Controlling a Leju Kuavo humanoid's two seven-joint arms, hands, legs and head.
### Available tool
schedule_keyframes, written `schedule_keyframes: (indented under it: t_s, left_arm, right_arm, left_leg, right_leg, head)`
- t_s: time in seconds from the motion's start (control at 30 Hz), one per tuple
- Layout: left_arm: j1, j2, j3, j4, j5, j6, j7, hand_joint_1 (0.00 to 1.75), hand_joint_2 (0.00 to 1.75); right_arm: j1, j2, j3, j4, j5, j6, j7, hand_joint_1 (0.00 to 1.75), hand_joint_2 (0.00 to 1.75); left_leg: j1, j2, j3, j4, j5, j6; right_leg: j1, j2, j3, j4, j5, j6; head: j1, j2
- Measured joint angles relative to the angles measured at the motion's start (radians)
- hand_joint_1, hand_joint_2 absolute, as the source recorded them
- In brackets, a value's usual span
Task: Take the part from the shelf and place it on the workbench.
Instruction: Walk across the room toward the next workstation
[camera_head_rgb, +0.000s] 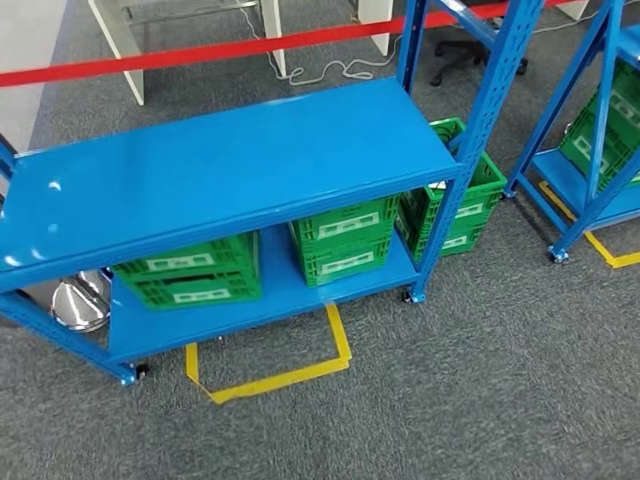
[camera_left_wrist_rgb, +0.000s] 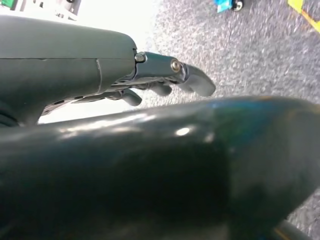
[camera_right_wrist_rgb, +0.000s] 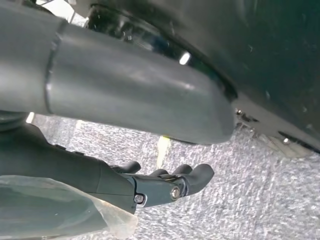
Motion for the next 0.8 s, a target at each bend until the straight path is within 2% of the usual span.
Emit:
schedule_keyframes:
  t_s: [0.03, 0.1, 0.13, 0.17, 0.2, 0.23, 0.27, 0.3, 0.33, 0.43, 0.5, 0.53, 0.6, 0.63, 0.67, 0.7, 0.73, 0.77, 0.8]
  left_arm:
    - [0.0, 0.0, 0.0, 0.0, 0.0, 0.0, 0.0, 0.0, 0.0]
    - [0.001, 0.0, 0.001, 0.0, 0.0, 0.0, 0.0, 0.0, 0.0]
    - [0.002, 0.0, 0.001, 0.0, 0.0, 0.0, 0.0, 0.0, 0.0]
    - [0.004, 0.0, 0.003, 0.0, 0.001, 0.0, 0.0, 0.0, 0.0]
    - [0.004, 0.0, 0.004, 0.0, 0.001, 0.0, 0.0, 0.0, 0.0]
    - [0.005, 0.0, 0.005, 0.0, 0.001, 0.0, 0.0, 0.0, 0.0]
    - [0.005, 0.0, 0.006, 0.0, 0.001, 0.0, 0.0, 0.0, 0.0]
    - [0.004, 0.0, 0.006, 0.001, 0.001, -0.001, 0.0, 0.0, 0.0]
    - [0.003, 0.001, 0.007, 0.001, 0.001, -0.001, 0.0, 0.0, 0.0]
    - [0.004, 0.001, 0.008, 0.002, 0.001, -0.001, 0.0, 0.0, 0.0]
    - [0.006, 0.001, 0.01, 0.002, 0.001, 0.0, 0.0, 0.0, 0.0]
    - [0.006, 0.0, 0.011, 0.002, 0.001, 0.0, 0.0, 0.0, 0.0]
    - [0.004, -0.001, 0.013, 0.002, 0.001, -0.001, 0.0, 0.0, 0.0]
    - [0.004, -0.001, 0.014, 0.002, 0.001, -0.001, 0.0, 0.0, 0.0]
    - [0.005, -0.001, 0.014, 0.002, 0.001, -0.002, 0.0, 0.0, 0.0]
    - [0.007, -0.001, 0.015, 0.002, 0.001, -0.003, 0.0, 0.0, 0.0]
    - [0.008, -0.001, 0.015, 0.002, 0.002, -0.003, 0.0, 0.0, 0.0]
    - [0.008, -0.001, 0.015, 0.002, 0.002, -0.003, 0.0, 0.0, 0.0]
    - [0.007, -0.001, 0.016, 0.002, 0.002, -0.003, 0.0, 0.0, 0.0]
  right_arm:
    - [0.0, 0.0, 0.0, 0.0, 0.0, 0.001, 0.0, 0.0, 0.0]
    - [-0.001, 0.0, 0.0, 0.0, 0.001, 0.002, -0.001, 0.0, 0.0]
    - [-0.001, 0.0, 0.0, 0.0, 0.001, 0.002, -0.001, 0.0, 0.0]
    - [0.0, 0.0, 0.0, 0.0, 0.002, 0.002, -0.001, 0.0, 0.0]
    - [0.001, 0.0, 0.0, 0.0, 0.002, 0.002, -0.001, 0.0, 0.0]
    - [0.001, 0.0, 0.0, 0.0, 0.002, 0.003, -0.001, 0.0, 0.0]
    - [0.0, 0.0, 0.0, 0.0, 0.003, 0.003, -0.001, 0.0, 0.0]
    - [0.0, 0.0, 0.0, 0.0, 0.003, 0.003, -0.001, 0.0, 0.0]
    - [-0.001, 0.0, 0.0, 0.001, 0.003, 0.003, -0.002, 0.0, 0.0]
    - [-0.003, 0.0, 0.0, 0.001, 0.003, 0.003, -0.002, 0.0, 0.0]
    - [-0.005, 0.0, 0.0, 0.0, 0.004, 0.003, -0.002, 0.0, 0.0]
    - [-0.005, 0.0, 0.0, 0.0, 0.004, 0.003, -0.002, 0.0, 0.0]
    - [-0.003, 0.0, -0.001, 0.0, 0.003, 0.004, -0.002, 0.0, 0.0]
    - [-0.001, 0.0, -0.001, 0.0, 0.002, 0.004, -0.002, 0.0, 0.0]
    - [0.0, 0.0, -0.002, 0.0, 0.002, 0.004, -0.002, 0.0, 0.0]
    - [0.001, 0.0, -0.002, 0.0, 0.002, 0.004, -0.002, 0.0, 0.0]
    - [0.001, 0.0, -0.002, 0.0, 0.002, 0.004, -0.002, 0.0, 0.0]
    - [0.001, 0.0, -0.003, 0.001, 0.002, 0.005, -0.002, 0.0, 0.0]
    - [0.0, 0.0, -0.003, 0.001, 0.002, 0.005, -0.002, 0.0, 0.0]
  left_leg:
    - [0.002, 0.0, -0.031, 0.061, -0.023, -0.006]
    - [0.005, 0.001, -0.115, 0.201, -0.064, -0.012]
    - [0.006, 0.001, -0.146, 0.242, -0.063, -0.013]
    - [0.007, 0.001, -0.16, 0.245, -0.04, -0.013]
    - [0.007, 0.001, -0.157, 0.208, 0.002, -0.01]
    - [0.007, 0.001, -0.141, 0.146, 0.054, -0.006]
    - [0.004, 0.001, -0.121, 0.085, 0.091, -0.001]
    - [0.002, 0.001, -0.101, 0.031, 0.111, 0.005]
    - [-0.001, 0.002, -0.089, 0.0, 0.114, 0.009]
    - [-0.003, 0.002, -0.071, -0.026, 0.099, 0.022]
    - [0.002, 0.002, -0.055, -0.043, 0.1, 0.033]
    - [0.004, 0.002, -0.047, -0.048, 0.098, 0.038]
    - [0.002, 0.003, -0.037, -0.049, 0.088, 0.045]
    - [0.001, 0.002, -0.031, -0.049, 0.082, 0.046]
    - [0.0, 0.002, -0.022, -0.049, 0.074, 0.047]
    - [-0.001, 0.001, -0.011, -0.049, 0.066, 0.046]
    - [-0.001, 0.001, 0.002, -0.049, 0.057, 0.044]
    - [-0.002, 0.0, 0.013, -0.05, 0.047, 0.041]
    - [-0.003, 0.0, 0.02, -0.049, 0.038, 0.037]
  right_leg:
    - [0.0, -0.001, 0.007, -0.001, -0.005, -0.005]
    - [0.0, -0.002, 0.019, -0.002, -0.016, -0.01]
    - [0.0, -0.001, 0.027, -0.002, -0.022, -0.01]
    - [0.0, 0.0, 0.037, -0.002, -0.029, -0.009]
    - [0.0, 0.001, 0.048, -0.002, -0.037, -0.008]
    - [0.0, 0.002, 0.059, -0.002, -0.044, -0.005]
    - [0.001, 0.002, 0.068, -0.003, -0.053, -0.001]
    - [0.002, 0.003, 0.072, -0.004, -0.06, 0.005]
    - [0.003, 0.002, 0.073, -0.006, -0.065, 0.01]
    - [0.002, -0.001, 0.081, -0.017, -0.073, 0.027]
    - [0.003, -0.001, 0.069, 0.017, -0.094, 0.034]
    - [0.003, 0.0, 0.043, 0.065, -0.116, 0.036]
    - [0.004, 0.0, -0.042, 0.197, -0.161, 0.039]
    - [0.004, 0.0, -0.079, 0.244, -0.165, 0.04]
    - [0.004, 0.0, -0.1, 0.258, -0.147, 0.04]
    - [0.004, 0.0, -0.101, 0.23, -0.109, 0.039]
    - [0.005, 0.0, -0.084, 0.17, -0.057, 0.036]
    - [0.006, 0.0, -0.062, 0.109, -0.019, 0.033]
    - [0.007, 0.0, -0.037, 0.055, 0.005, 0.029]
  head:
    - [-0.001, 0.0]
    - [-0.001, 0.0]
    - [-0.002, 0.0]
    - [-0.002, 0.0]
    - [-0.002, 0.0]
    - [-0.002, 0.0]
    - [-0.001, 0.0]
    - [-0.002, 0.0]
    - [-0.001, 0.0]
    - [-0.001, 0.0]
    - [0.001, 0.0]
    - [0.002, 0.0]
    - [0.004, 0.0]
    - [0.004, 0.0]
    - [0.004, 0.0]
    - [0.004, 0.0]
    - [0.004, 0.0]
    - [0.004, 0.0]
    - [0.004, 0.0]
